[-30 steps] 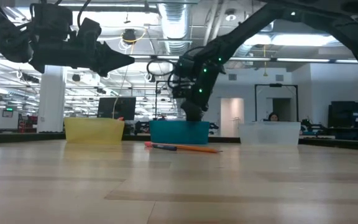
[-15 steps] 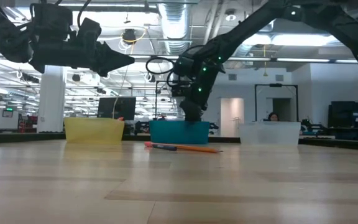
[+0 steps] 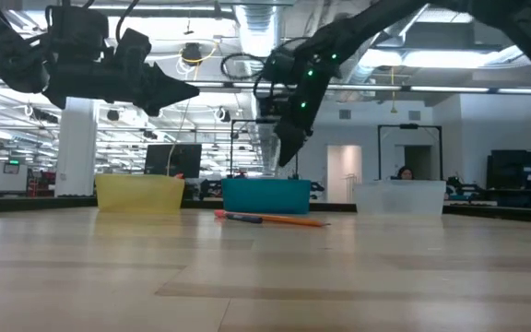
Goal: Sort crayons/erasers/pens/pencils in bins
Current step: Put the blue crayon into the transparent white bin
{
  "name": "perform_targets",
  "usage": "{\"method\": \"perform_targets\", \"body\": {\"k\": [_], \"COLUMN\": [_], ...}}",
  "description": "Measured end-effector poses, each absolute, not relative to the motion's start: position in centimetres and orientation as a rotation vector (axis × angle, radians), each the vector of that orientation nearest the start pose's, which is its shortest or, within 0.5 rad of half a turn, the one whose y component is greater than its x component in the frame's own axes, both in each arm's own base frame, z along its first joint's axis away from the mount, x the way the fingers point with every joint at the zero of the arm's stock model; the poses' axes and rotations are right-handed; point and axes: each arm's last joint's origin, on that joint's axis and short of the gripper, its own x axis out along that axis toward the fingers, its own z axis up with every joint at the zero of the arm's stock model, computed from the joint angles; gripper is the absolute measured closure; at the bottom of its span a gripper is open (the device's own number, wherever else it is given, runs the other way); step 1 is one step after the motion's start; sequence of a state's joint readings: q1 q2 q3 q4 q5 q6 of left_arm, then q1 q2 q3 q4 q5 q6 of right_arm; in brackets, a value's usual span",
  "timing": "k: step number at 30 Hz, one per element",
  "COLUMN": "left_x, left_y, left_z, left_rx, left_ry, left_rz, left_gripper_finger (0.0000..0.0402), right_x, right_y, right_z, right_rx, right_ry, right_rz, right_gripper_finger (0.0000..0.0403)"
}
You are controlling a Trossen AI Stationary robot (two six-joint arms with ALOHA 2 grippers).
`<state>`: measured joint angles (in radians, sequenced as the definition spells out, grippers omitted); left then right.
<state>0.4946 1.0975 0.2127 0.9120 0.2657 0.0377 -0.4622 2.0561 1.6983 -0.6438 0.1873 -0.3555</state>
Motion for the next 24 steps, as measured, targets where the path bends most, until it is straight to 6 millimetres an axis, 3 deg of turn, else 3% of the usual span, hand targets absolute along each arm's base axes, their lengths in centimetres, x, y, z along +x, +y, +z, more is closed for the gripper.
{"method": "perform_targets", "body": {"k": [6,16,24], "left_x": [17.7,18.1,18.2], "left_y": [8.6,7.8,7.6], "left_z": [18.4,18.3,18.3], "left_rx": [0.020,0.047,0.058], "left_ry": [0.033,0.044,0.046], "left_rz": [0.225,0.174,0.169], "left_gripper_finger": [0.0401,0.0401,0.0401], "right_x": [37.8,32.9,29.1], "right_y": [-18.5,-14.7,-12.1], "right_z": [23.3,23.3,22.5], "right_rx": [-0.196,-0.185,-0.221], "right_ry": [0.939,0.511,0.304], "right_rz": [-0.436,-0.493,-0.496], "right_gripper_finger": [0.0392,0.0399,0.0399]}}
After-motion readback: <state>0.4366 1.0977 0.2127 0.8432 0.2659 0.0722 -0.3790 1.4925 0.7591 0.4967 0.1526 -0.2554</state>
